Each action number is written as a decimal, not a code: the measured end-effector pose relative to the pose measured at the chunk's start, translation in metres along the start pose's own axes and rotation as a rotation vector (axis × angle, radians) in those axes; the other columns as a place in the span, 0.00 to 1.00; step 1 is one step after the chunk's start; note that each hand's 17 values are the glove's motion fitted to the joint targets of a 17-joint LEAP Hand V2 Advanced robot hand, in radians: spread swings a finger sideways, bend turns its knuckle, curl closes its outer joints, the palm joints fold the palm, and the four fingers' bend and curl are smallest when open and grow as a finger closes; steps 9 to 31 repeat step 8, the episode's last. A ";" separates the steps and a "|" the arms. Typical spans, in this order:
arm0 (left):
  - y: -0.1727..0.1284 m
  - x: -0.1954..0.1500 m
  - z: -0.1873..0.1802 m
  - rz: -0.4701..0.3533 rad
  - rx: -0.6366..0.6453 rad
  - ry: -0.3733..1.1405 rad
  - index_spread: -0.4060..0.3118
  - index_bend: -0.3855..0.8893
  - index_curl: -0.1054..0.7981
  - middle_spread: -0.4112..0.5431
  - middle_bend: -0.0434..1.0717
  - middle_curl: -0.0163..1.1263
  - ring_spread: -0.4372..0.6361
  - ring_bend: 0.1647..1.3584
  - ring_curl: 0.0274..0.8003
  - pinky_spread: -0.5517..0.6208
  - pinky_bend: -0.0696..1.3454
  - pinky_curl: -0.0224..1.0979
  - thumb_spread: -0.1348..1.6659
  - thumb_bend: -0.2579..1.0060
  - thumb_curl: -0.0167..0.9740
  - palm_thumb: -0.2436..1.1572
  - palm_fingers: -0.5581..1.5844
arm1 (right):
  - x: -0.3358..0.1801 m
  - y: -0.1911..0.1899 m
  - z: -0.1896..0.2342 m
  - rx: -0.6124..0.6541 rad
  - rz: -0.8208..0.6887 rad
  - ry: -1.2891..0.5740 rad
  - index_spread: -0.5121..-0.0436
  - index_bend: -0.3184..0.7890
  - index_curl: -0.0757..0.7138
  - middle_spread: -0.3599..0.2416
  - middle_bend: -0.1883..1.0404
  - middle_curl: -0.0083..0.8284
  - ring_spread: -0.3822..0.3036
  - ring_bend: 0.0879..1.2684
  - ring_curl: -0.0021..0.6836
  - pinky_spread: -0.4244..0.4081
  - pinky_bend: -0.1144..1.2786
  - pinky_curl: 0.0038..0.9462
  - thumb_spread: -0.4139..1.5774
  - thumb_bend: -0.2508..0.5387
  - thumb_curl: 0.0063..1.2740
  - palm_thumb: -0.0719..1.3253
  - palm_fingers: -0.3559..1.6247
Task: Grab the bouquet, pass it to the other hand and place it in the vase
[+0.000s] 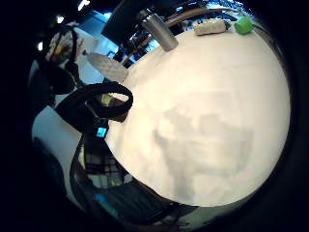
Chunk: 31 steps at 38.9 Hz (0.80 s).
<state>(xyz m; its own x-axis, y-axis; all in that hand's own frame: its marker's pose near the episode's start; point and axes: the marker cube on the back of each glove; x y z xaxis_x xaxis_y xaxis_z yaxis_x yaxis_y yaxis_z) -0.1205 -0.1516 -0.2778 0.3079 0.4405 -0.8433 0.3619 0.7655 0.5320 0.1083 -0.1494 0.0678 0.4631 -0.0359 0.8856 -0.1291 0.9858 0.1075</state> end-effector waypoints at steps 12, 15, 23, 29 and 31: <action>0.001 0.004 -0.007 0.027 0.031 -0.012 0.77 0.36 0.23 0.77 0.22 0.32 0.80 0.46 0.38 0.87 0.64 0.35 0.46 0.16 0.41 0.39 0.22 | -0.004 -0.001 0.003 -0.004 -0.010 -0.001 0.51 0.39 0.47 0.34 0.43 0.58 0.32 0.36 0.61 0.53 0.40 0.38 0.62 0.28 0.44 0.68 0.75; 0.001 0.004 -0.007 0.027 0.031 -0.012 0.77 0.36 0.23 0.77 0.22 0.32 0.80 0.46 0.38 0.87 0.64 0.35 0.46 0.16 0.41 0.39 0.22 | -0.004 -0.001 0.003 -0.004 -0.010 -0.001 0.51 0.39 0.47 0.34 0.43 0.58 0.32 0.36 0.61 0.53 0.40 0.38 0.62 0.28 0.44 0.68 0.75; 0.001 0.004 -0.007 0.027 0.031 -0.012 0.77 0.36 0.23 0.77 0.22 0.32 0.80 0.46 0.38 0.87 0.64 0.35 0.46 0.16 0.41 0.39 0.22 | -0.004 -0.001 0.003 -0.004 -0.010 -0.001 0.51 0.39 0.47 0.34 0.43 0.58 0.32 0.36 0.61 0.53 0.40 0.38 0.62 0.28 0.44 0.68 0.75; 0.001 0.004 -0.007 0.027 0.031 -0.012 0.77 0.36 0.23 0.77 0.22 0.32 0.80 0.46 0.38 0.87 0.64 0.35 0.46 0.16 0.41 0.39 0.22 | -0.004 -0.001 0.003 -0.004 -0.010 -0.001 0.51 0.39 0.47 0.34 0.43 0.58 0.32 0.36 0.61 0.53 0.40 0.38 0.62 0.28 0.44 0.68 0.75; 0.001 0.004 -0.007 0.027 0.031 -0.012 0.77 0.36 0.23 0.77 0.22 0.32 0.80 0.46 0.38 0.87 0.64 0.35 0.46 0.16 0.41 0.39 0.22 | -0.004 -0.001 0.003 -0.004 -0.010 -0.001 0.51 0.39 0.47 0.34 0.43 0.58 0.32 0.36 0.61 0.53 0.40 0.38 0.62 0.28 0.44 0.68 0.75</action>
